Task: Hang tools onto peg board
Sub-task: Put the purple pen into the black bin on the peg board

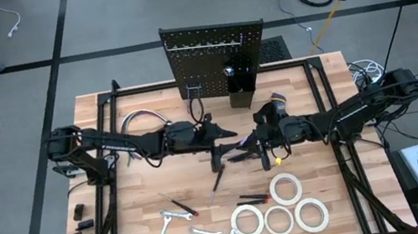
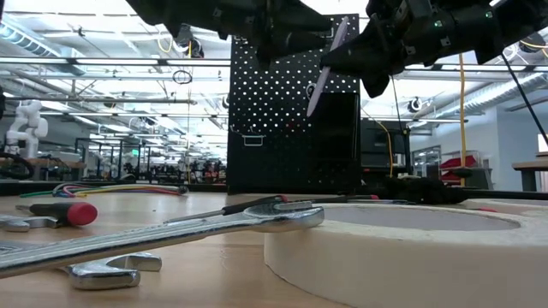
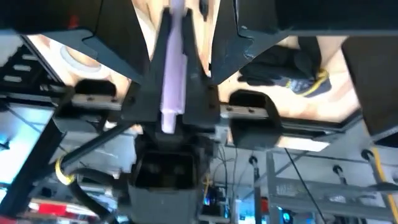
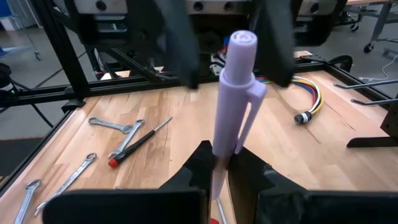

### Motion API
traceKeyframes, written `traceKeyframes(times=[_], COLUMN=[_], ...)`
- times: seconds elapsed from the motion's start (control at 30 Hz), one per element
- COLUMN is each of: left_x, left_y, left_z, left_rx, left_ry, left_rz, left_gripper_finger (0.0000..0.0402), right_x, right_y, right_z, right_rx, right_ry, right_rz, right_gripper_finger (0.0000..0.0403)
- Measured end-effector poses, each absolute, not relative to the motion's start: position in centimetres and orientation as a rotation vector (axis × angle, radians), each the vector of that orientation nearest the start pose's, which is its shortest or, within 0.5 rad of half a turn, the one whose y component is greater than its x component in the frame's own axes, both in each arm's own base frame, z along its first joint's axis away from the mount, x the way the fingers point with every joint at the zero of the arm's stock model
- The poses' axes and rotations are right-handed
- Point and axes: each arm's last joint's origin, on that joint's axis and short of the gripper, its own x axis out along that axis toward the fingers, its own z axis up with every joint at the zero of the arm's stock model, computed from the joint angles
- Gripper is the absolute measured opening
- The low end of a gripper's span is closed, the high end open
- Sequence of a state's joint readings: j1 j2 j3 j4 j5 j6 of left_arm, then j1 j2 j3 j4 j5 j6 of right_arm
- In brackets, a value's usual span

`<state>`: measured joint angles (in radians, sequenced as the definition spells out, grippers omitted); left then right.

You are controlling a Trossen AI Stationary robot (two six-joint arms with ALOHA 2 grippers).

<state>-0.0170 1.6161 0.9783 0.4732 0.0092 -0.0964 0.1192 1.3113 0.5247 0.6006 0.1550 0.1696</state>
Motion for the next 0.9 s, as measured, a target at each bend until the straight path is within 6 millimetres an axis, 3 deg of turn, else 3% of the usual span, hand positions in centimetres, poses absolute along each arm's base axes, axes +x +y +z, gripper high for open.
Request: traceKeyframes(times=[0.13, 0.37, 0.73, 0.9], left_x=[36.3, 38.8, 39.0, 39.0], left_y=[-0.4, -0.5, -0.4, -0.2], left_z=[25.5, 25.2, 25.0, 24.9], left_rx=[-0.095, -0.096, -0.07, -0.069], left_ry=[0.13, 0.157, 0.233, 0.251], left_rz=[0.011, -0.029, -0.008, 0.0], left_gripper_finger=[0.017, 0.017, 0.0168, 0.0123], right_x=[26.1, 26.1, 26.1, 26.1], right_y=[2.7, 2.6, 2.6, 2.6], right_z=[21.0, 20.9, 20.7, 20.7], right_rx=[0.144, 0.141, 0.137, 0.126], right_ry=[0.18, 0.184, 0.202, 0.201], right_rz=[-0.052, -0.081, -0.083, -0.086], right_gripper_finger=[0.0021, 0.0021, 0.0021, 0.0021])
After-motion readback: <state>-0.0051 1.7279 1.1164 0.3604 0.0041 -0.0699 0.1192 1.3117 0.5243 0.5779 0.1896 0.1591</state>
